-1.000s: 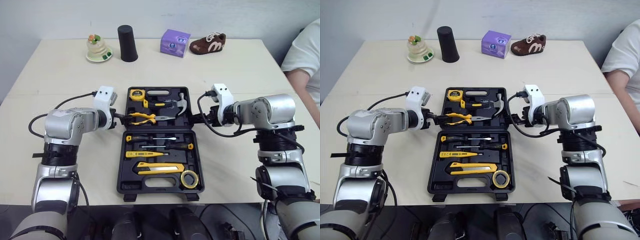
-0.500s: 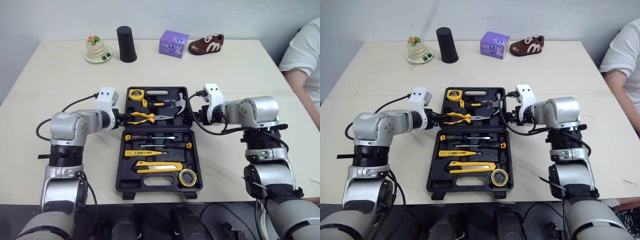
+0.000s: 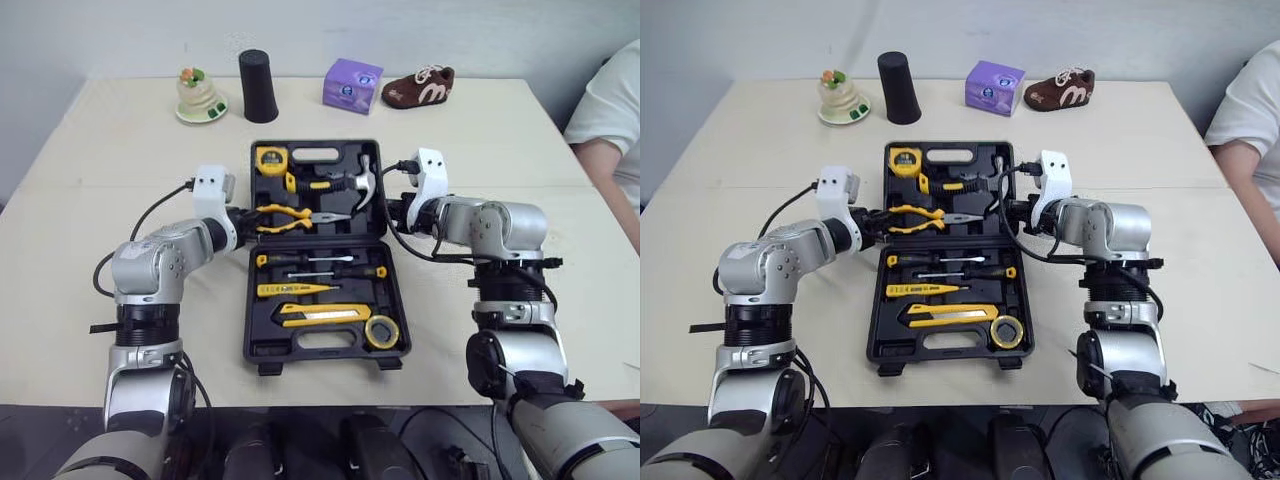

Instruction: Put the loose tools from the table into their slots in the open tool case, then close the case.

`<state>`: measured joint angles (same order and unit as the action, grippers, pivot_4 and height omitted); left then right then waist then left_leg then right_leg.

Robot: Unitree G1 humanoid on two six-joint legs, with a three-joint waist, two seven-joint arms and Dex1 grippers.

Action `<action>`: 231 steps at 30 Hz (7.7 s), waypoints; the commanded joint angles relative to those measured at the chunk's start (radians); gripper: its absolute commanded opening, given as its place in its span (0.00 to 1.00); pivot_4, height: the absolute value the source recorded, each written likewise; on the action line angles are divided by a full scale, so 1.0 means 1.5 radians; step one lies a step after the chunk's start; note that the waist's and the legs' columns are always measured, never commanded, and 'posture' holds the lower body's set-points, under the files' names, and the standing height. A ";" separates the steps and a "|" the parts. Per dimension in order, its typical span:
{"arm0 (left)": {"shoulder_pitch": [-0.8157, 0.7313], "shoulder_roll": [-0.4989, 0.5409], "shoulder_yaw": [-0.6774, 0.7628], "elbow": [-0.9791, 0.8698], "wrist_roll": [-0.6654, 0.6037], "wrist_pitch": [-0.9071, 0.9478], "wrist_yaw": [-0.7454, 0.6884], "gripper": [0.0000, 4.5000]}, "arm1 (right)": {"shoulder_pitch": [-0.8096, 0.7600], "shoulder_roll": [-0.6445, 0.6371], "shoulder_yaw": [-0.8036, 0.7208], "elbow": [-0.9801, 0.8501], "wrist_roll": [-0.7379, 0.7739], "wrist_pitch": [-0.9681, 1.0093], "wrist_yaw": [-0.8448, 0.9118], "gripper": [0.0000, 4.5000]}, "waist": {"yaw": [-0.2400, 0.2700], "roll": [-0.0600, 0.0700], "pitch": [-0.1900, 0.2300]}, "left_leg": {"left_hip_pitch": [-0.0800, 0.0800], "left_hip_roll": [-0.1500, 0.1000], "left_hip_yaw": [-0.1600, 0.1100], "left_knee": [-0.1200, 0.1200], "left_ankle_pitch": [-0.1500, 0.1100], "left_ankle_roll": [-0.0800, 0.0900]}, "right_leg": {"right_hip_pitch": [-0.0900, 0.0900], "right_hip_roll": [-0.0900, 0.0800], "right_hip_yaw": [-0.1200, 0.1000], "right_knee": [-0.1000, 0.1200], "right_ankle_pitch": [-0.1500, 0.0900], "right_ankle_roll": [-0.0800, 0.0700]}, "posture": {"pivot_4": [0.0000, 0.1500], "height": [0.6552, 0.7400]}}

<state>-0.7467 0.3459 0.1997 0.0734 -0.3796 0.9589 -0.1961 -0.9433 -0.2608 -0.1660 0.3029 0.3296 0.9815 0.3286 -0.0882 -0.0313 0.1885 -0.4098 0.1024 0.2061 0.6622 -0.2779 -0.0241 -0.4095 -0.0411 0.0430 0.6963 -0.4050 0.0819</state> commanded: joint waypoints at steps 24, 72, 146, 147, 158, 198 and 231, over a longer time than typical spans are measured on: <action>0.369 0.130 -0.048 -0.053 0.187 -0.830 -0.136 0.32 | 0.259 -0.239 0.223 0.217 -0.286 -1.112 0.041 0.30 | -0.032 -0.001 0.000 | 0.019 0.001 -0.003 -0.006 0.000 0.000 | 0.021 0.000 0.003 -0.006 0.000 0.000 | 1.00 1.00; -0.153 0.072 -0.162 0.611 0.171 -0.706 -0.458 0.00 | 0.644 -0.403 0.141 -0.355 0.056 -0.490 0.442 0.01 | 0.023 -0.003 0.000 | 0.025 -0.001 -0.004 -0.006 -0.004 0.000 | 0.030 0.008 0.006 -0.016 0.001 0.001 | 1.00 1.00; -0.069 -0.118 -0.453 0.309 0.285 -0.395 -0.472 0.00 | 0.567 -0.243 0.054 -0.402 0.066 -0.401 0.341 0.01 | 0.022 -0.006 -0.011 | 0.028 0.000 -0.012 -0.001 -0.008 -0.003 | 0.036 0.009 0.010 -0.015 0.001 0.001 | 1.00 1.00; -0.069 -0.118 -0.452 0.309 0.285 -0.394 -0.469 0.00 | 0.563 -0.242 0.055 -0.401 0.062 -0.405 0.343 0.01 | 0.022 -0.006 -0.011 | 0.028 0.000 -0.012 -0.001 -0.008 -0.003 | 0.036 0.009 0.010 -0.015 0.001 0.001 | 1.00 1.00; -0.052 -0.098 -0.480 0.270 0.315 -0.368 -0.481 0.00 | 0.498 -0.227 0.074 -0.359 0.040 -0.405 0.345 0.01 | 0.012 -0.007 -0.013 | 0.029 0.001 -0.013 -0.001 -0.008 -0.003 | 0.036 0.010 0.011 -0.016 0.002 0.000 | 1.00 1.00; 0.300 0.242 -0.326 -0.306 0.132 -0.349 -0.573 0.00 | 0.581 -0.251 0.280 -0.384 -0.019 -0.577 0.541 0.01 | 0.022 -0.003 -0.008 | 0.027 0.002 -0.013 -0.009 -0.008 -0.002 | 0.035 0.008 0.010 -0.025 0.003 0.001 | 1.00 1.00; 0.355 0.254 -0.385 -0.271 0.161 -0.293 -0.500 0.00 | 0.391 -0.163 0.278 -0.434 0.088 -0.371 0.550 0.01 | 0.015 0.002 -0.020 | 0.039 0.005 -0.013 -0.013 -0.012 -0.004 | 0.047 0.010 0.010 -0.029 0.002 -0.004 | 1.00 1.00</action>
<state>-0.3021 0.6969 -0.2542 -0.4185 -0.2042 0.4251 -0.9283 -0.3470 -0.5043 0.2745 -0.2990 0.4281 0.4330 1.1601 -0.0654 -0.0281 0.1589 -0.3513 0.1104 0.1863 0.6432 -0.2958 -0.0305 -0.3393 -0.0262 0.0572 0.6531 -0.4019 0.0750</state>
